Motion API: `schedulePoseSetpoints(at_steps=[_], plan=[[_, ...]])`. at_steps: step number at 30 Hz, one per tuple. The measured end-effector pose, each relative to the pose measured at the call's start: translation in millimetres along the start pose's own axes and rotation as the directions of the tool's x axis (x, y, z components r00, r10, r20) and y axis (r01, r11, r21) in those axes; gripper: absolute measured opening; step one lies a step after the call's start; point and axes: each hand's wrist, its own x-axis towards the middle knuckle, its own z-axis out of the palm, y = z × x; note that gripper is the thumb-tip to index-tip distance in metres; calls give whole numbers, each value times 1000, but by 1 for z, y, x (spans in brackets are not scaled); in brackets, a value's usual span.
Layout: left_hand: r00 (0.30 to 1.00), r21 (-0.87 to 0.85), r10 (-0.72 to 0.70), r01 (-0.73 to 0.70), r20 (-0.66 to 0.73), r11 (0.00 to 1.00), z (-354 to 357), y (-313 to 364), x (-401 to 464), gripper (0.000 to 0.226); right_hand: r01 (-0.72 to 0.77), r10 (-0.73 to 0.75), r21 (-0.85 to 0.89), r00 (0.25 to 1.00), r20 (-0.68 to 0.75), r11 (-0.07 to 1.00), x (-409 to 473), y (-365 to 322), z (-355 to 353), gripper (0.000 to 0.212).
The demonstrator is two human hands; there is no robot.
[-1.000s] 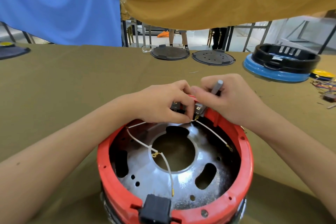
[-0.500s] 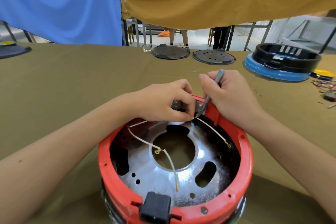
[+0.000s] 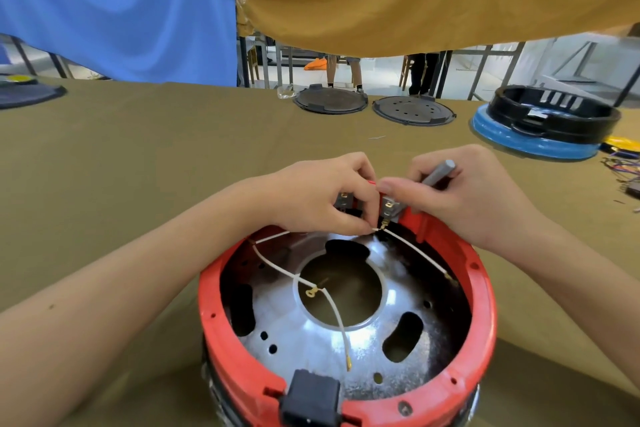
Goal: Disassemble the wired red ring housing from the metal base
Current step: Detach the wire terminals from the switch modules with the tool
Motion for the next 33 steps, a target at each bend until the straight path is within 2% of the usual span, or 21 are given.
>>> schedulePoseSetpoints(at_steps=[7, 15, 20, 22, 25, 29, 33], plan=[[1000, -16, 18, -18, -11, 1000, 1, -1, 1, 11, -67, 71, 95, 996, -44, 993, 3, 5, 8, 43], [997, -15, 72, -72, -10, 997, 1, -3, 6, 2, -118, 138, 193, 986, -92, 974, 0, 3, 12, 46], [997, 11, 72, -72, -10, 997, 3, -2, 5, 4, -261, 308, 395, 949, -60, 881, -1, 3, 16, 51], [997, 9, 74, -74, -5, 997, 2, -1, 5, 6, -236, 283, 404, 957, -62, 884, -2, 1, 16, 50], [997, 4, 76, -76, -9, 997, 2, -2, 5, 6, -144, 185, 321, 978, -99, 936, -3, 0, 13, 47], [997, 5, 74, -74, -14, 997, 2, -3, 5, 4, -38, 50, 97, 991, -126, 995, -4, 1, 8, 47], [998, 8, 60, -59, -22, 998, 2, -4, 4, 4, 49, -52, -80, 998, -26, 996, -6, -2, 2, 39]])
